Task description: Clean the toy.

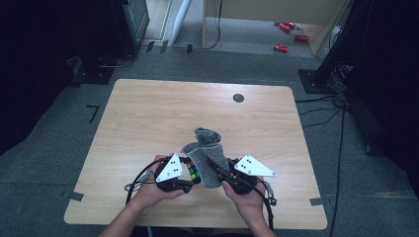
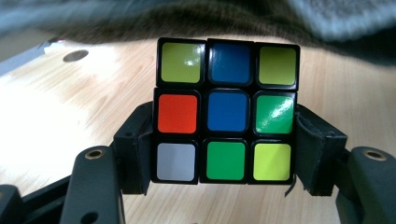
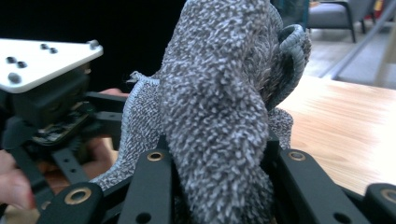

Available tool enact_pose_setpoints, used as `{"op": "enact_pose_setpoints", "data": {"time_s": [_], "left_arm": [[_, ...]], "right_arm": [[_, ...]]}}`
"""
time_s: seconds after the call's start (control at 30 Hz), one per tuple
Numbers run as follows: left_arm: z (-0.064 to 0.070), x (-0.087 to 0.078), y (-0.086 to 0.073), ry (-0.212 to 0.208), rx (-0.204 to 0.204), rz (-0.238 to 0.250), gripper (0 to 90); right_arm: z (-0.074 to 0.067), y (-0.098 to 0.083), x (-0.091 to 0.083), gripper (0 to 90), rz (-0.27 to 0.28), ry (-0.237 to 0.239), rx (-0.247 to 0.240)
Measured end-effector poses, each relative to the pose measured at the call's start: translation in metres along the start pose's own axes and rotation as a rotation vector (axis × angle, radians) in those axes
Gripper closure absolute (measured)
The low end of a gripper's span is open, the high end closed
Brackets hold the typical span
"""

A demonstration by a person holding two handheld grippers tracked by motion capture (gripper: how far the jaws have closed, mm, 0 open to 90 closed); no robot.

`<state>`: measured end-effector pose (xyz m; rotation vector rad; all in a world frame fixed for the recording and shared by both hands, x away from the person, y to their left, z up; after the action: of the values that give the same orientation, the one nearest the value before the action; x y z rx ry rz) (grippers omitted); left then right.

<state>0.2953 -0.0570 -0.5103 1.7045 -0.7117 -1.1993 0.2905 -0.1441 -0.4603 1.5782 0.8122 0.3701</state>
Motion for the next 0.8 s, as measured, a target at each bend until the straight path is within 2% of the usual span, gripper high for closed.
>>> {"op": "enact_pose_setpoints", "data": {"time_s": [0.07,0.1,0.2,0.3,0.33,0.4,0.47,0.53,0.57,0.6,0.63,0.7,0.77,0.8], "left_arm": [[0.0,-0.003,0.003,-0.002,-0.003,0.012,34.4],[0.0,-0.004,0.004,0.001,-0.002,0.017,34.4],[-0.004,-0.008,0.006,-0.007,-0.031,0.043,34.4],[-0.006,-0.01,0.008,-0.011,-0.042,0.07,34.4],[-0.007,-0.009,0.007,-0.007,-0.038,0.067,34.4],[-0.008,-0.007,0.001,0.011,-0.019,0.036,34.4],[-0.006,-0.002,-0.004,0.013,-0.007,0.01,34.4],[-0.003,-0.001,-0.001,0.004,-0.007,0.019,34.4],[-0.001,-0.002,0.003,-0.005,-0.016,0.039,34.4],[-0.001,-0.003,0.005,0.0,-0.017,0.043,34.4],[-0.002,-0.004,0.005,0.009,-0.013,0.045,34.4],[-0.003,-0.008,0.006,0.002,-0.026,0.06,34.4],[-0.006,-0.011,0.007,0.003,-0.036,0.075,34.4],[-0.007,-0.011,0.008,0.002,-0.041,0.079,34.4]], "right_arm": [[0.001,-0.007,0.004,68.5,-0.02,-0.002,0.013],[0.004,-0.009,0.005,68.6,-0.004,-0.007,0.037],[0.023,-0.02,0.006,68.9,-0.046,-0.058,0.076],[0.04,-0.028,0.004,69.0,-0.089,-0.098,0.122],[0.041,-0.027,0.002,69.0,-0.091,-0.101,0.142],[0.037,-0.017,-0.002,69.0,-0.051,-0.074,0.18],[0.023,-0.005,-0.004,68.9,-0.02,-0.04,0.164],[0.008,0.001,-0.003,68.8,-0.004,-0.002,0.124],[0.0,0.001,-0.001,68.7,-0.005,0.015,0.1],[-0.006,-0.002,0.002,68.3,-0.016,0.016,0.06],[-0.007,-0.002,0.003,68.4,0.004,0.004,0.04],[-0.002,-0.005,0.004,68.7,0.002,-0.007,0.059],[0.013,-0.013,0.005,68.9,-0.03,-0.052,0.058],[0.021,-0.02,0.006,69.0,-0.064,-0.076,0.052]]}}
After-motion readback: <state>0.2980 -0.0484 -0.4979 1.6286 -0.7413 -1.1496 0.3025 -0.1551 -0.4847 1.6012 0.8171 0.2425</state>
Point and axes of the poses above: each handheld gripper's, and its own axes: x roughly forward along the jaws, y roughly out of its top, z roughly to its right, the point moved 10 cm from there along x, roughly forward along the jaws, and after that the axes turned 1 degree about x, right-handed, at the moved point
